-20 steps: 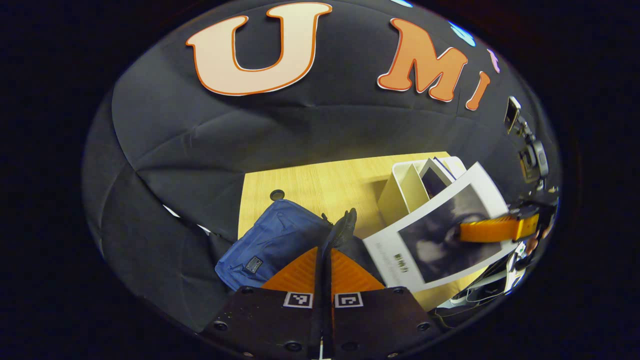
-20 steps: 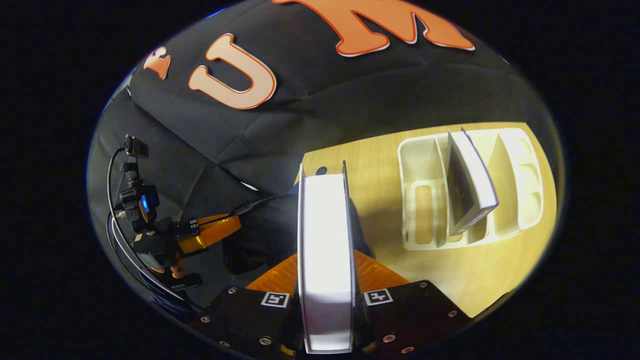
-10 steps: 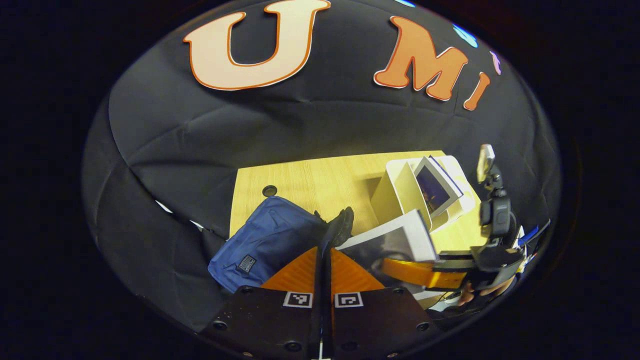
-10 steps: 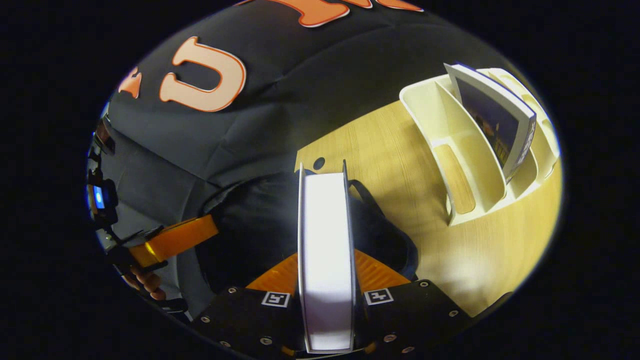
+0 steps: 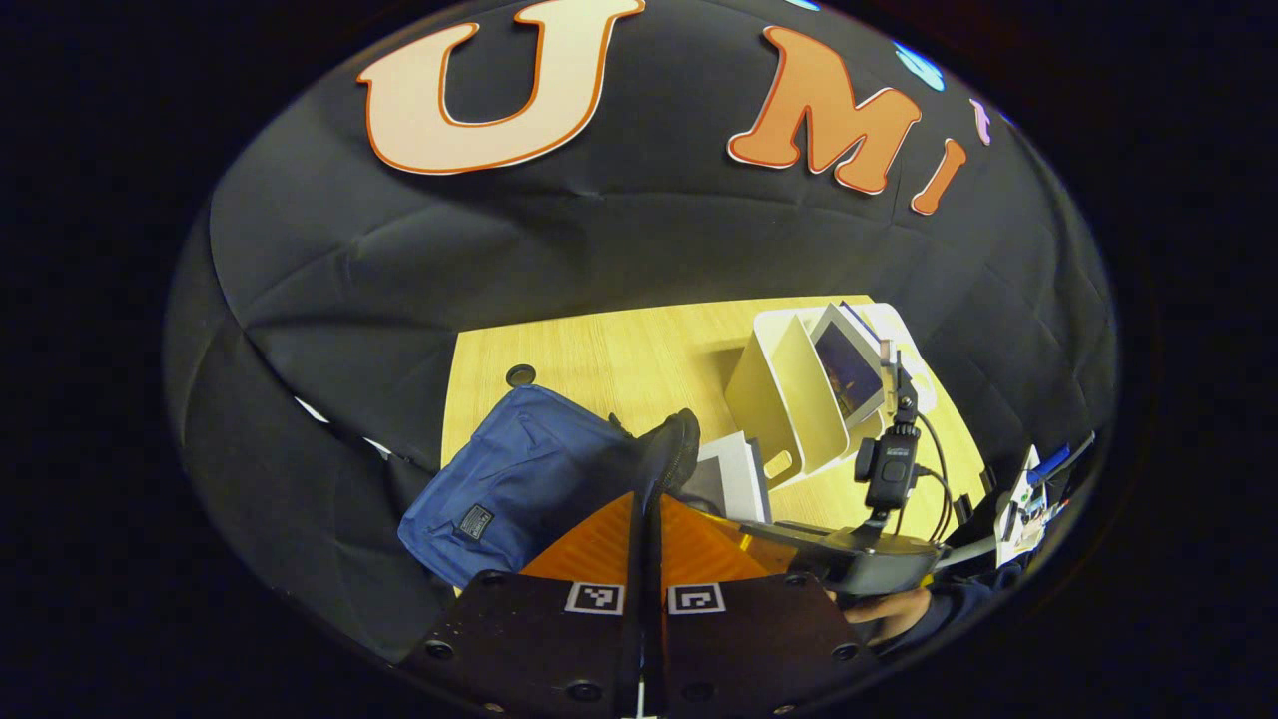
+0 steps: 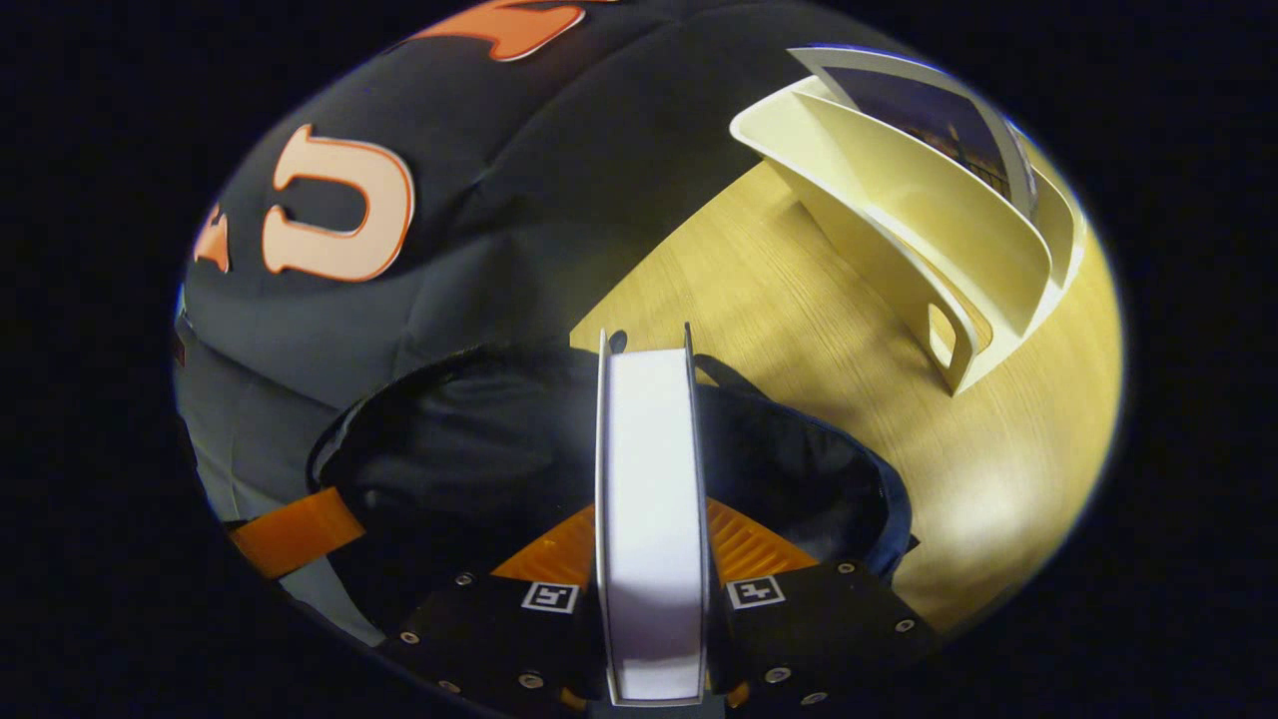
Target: Open the schoolbag, grab two books from the bookshelf and put them into the schoolbag.
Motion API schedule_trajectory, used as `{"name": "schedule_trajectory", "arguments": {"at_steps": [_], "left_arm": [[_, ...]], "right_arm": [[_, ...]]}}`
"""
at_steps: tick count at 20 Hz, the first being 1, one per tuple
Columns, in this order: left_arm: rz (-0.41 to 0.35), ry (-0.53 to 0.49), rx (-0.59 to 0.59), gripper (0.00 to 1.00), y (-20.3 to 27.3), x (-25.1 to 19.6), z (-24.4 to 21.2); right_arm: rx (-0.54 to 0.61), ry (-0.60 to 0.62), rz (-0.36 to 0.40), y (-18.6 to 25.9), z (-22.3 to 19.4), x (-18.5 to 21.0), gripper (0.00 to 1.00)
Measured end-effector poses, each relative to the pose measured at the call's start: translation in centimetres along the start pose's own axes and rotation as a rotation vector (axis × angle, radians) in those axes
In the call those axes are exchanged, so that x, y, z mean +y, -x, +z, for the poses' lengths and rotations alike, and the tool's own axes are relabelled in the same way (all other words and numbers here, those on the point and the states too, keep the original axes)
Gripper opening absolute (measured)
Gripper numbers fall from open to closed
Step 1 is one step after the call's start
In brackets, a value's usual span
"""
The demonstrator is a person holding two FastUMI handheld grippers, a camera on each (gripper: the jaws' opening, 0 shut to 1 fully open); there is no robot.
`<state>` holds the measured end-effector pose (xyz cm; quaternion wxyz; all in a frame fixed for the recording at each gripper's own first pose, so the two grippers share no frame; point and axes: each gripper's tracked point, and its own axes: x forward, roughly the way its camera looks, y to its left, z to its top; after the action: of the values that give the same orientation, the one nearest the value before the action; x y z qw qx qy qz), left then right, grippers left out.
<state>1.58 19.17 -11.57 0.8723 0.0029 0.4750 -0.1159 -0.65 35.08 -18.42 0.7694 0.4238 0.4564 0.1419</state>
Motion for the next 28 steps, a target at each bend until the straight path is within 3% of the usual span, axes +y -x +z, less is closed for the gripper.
{"name": "schedule_trajectory", "arguments": {"at_steps": [3,15,17,19,20,21,22,23,24,26,28], "left_arm": [[-0.030,0.005,0.017,0.02,-0.3,-1.0,-0.4],[-0.049,-0.098,0.049,0.02,-1.2,-3.4,-1.8],[-0.049,-0.078,0.045,0.07,-1.1,-3.0,-1.6],[-0.033,-0.061,0.030,0.02,-1.0,-2.0,-1.2],[-0.026,-0.045,0.030,0.02,-1.0,-1.6,-1.1],[-0.021,-0.030,0.025,0.02,-1.1,-1.3,-0.9],[-0.020,-0.020,0.022,0.02,-1.1,-1.0,-0.9],[-0.015,-0.015,0.017,0.02,-1.2,-0.9,-0.8],[-0.012,-0.010,0.015,0.02,-1.3,-0.8,-0.7],[-0.009,-0.005,0.015,0.02,-1.4,-0.9,-0.8],[-0.007,-0.004,0.011,0.02,-1.4,-1.1,-0.8]], "right_arm": [[-0.012,-0.072,0.020,-0.2,-0.5,0.3,0.39],[0.012,-0.063,0.030,-4.6,-5.0,1.1,0.41],[0.035,-0.070,0.011,-4.9,-5.2,0.9,0.41],[0.075,-0.061,-0.052,-4.5,-5.6,0.1,0.46],[0.109,-0.044,-0.096,-4.2,-5.8,-0.5,0.38],[0.150,-0.024,-0.120,-3.8,-6.2,-0.9,0.59],[0.184,0.005,-0.146,-3.2,-6.6,-1.1,0.51],[0.228,0.039,-0.153,-2.7,-6.9,-1.1,0.74],[0.267,0.082,-0.150,-2.2,-7.5,-0.7,0.84],[0.341,0.193,-0.155,-1.1,-8.6,-1.0,0.95],[0.350,0.266,-0.170,-0.1,-8.7,-1.4,0.96]]}}
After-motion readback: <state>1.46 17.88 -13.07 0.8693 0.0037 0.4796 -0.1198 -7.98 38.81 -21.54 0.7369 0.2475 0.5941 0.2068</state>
